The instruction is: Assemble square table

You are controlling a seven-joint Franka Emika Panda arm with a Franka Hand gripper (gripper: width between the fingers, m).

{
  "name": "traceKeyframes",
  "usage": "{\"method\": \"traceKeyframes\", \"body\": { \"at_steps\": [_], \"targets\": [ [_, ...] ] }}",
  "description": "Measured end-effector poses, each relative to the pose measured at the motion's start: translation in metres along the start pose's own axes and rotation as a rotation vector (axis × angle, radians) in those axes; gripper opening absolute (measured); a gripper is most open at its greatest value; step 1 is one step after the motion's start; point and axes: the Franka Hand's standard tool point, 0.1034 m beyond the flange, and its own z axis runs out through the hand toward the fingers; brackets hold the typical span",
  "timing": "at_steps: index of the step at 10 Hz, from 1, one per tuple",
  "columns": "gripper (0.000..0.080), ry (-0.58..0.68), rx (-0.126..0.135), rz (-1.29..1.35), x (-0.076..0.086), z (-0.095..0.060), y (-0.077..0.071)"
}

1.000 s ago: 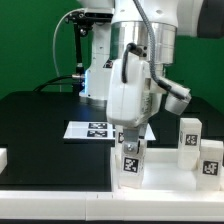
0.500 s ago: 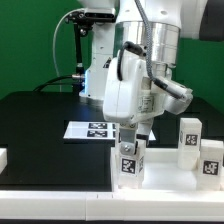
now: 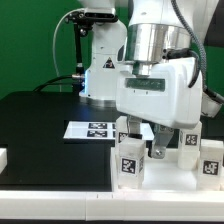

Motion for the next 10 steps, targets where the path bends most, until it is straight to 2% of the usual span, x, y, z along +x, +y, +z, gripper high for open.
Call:
{"method": "traceKeyframes", "body": {
  "at_steps": [2,4,5,8,10],
  "targets": [
    [0.0649,0.002,0.0,-0.172,0.001,0.0,0.0],
    [0.0649,0.02,-0.006,-0.586,0.009,0.0,-0.003],
    [0.0649,0.016,-0.01,-0.726,0.008,0.002,-0.003],
    [0.0649,0.021,-0.02,-0.905,0.01,0.003,-0.002],
    [0.0649,0.051,-0.002,-0.9,0.011,0.003,-0.003]
  ]
}}
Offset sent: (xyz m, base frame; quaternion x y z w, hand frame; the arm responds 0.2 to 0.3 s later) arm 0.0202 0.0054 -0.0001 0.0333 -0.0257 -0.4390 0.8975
